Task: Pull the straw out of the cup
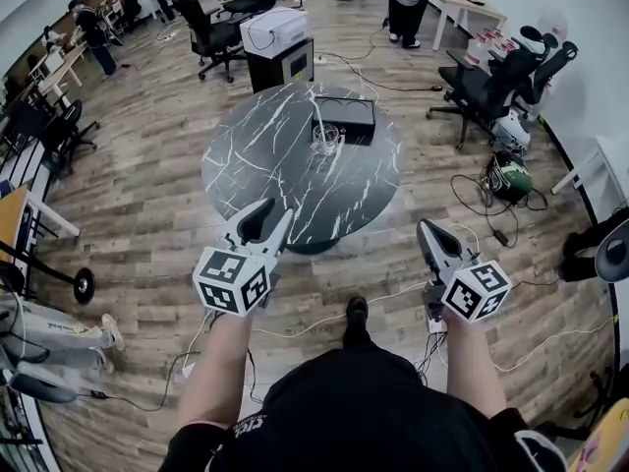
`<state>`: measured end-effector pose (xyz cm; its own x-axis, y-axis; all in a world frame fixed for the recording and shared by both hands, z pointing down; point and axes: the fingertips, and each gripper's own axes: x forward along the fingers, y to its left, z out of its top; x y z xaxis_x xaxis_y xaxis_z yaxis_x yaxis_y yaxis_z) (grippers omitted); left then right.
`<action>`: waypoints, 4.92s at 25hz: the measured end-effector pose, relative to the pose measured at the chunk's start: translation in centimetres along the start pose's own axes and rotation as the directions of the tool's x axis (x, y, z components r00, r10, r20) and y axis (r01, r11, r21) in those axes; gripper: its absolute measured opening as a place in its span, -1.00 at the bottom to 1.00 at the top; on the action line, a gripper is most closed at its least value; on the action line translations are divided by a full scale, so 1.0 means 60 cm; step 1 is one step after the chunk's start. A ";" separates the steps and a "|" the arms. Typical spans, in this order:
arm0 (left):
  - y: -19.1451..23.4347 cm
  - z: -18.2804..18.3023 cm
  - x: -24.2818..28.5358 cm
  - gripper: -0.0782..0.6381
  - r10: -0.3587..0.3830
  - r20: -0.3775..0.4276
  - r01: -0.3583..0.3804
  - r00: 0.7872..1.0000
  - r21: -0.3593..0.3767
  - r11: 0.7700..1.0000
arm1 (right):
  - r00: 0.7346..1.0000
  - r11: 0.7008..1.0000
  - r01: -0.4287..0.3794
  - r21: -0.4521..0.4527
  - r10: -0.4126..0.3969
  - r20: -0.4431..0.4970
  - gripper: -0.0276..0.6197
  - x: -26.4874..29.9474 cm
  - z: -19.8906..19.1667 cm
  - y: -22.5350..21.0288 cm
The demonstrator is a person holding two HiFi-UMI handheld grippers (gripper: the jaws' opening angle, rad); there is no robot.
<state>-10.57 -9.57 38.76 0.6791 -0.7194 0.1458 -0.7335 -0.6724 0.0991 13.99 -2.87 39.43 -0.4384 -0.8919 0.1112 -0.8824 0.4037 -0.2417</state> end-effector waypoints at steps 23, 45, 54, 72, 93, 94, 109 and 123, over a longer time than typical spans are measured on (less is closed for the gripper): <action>0.087 0.029 0.345 -0.38 0.070 -0.085 -0.072 0.994 -0.016 0.997 | 0.994 0.992 -0.079 0.097 0.086 -0.065 -0.90 0.254 0.040 -0.304; 0.276 0.028 0.449 -0.40 0.027 -0.094 -0.032 0.995 -0.058 0.998 | 0.990 0.995 -0.091 0.045 0.095 -0.103 -0.90 0.491 0.090 -0.297; 0.312 -0.011 0.530 -0.40 0.024 -0.164 -0.037 0.986 -0.073 0.997 | 0.976 0.989 -0.116 0.097 0.132 -0.176 -0.90 0.570 0.034 -0.340; 0.351 -0.119 0.697 -0.39 0.015 -0.332 -0.054 0.943 -0.110 0.992 | 0.924 0.962 -0.200 0.184 0.248 -0.291 -0.90 0.713 -0.053 -0.400; 0.404 -0.291 0.802 -0.34 0.021 -0.497 -0.098 0.868 -0.130 0.987 | 0.895 0.957 -0.187 0.220 0.258 -0.363 -0.90 0.749 -0.139 -0.455; 0.406 -0.299 0.805 -0.34 0.020 -0.506 -0.097 0.862 -0.126 0.987 | 0.895 0.957 -0.186 0.221 0.258 -0.364 -0.90 0.749 -0.140 -0.456; 0.415 -0.310 0.824 -0.67 0.025 -0.507 -0.117 0.862 -0.152 0.981 | 0.899 0.965 -0.139 0.223 0.218 -0.380 -0.90 0.720 -0.146 -0.495; 0.444 -0.136 0.754 -0.69 0.071 -0.303 -0.138 0.950 -0.208 0.968 | 0.904 0.972 -0.183 0.148 0.226 -0.362 -0.90 0.706 -0.069 -0.415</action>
<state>0.41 -58.60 56.04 0.5853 -0.6788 0.4434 -0.8099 -0.5154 0.2801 16.67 -49.84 54.15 -0.6575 -0.6416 0.3949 -0.7519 0.5258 -0.3977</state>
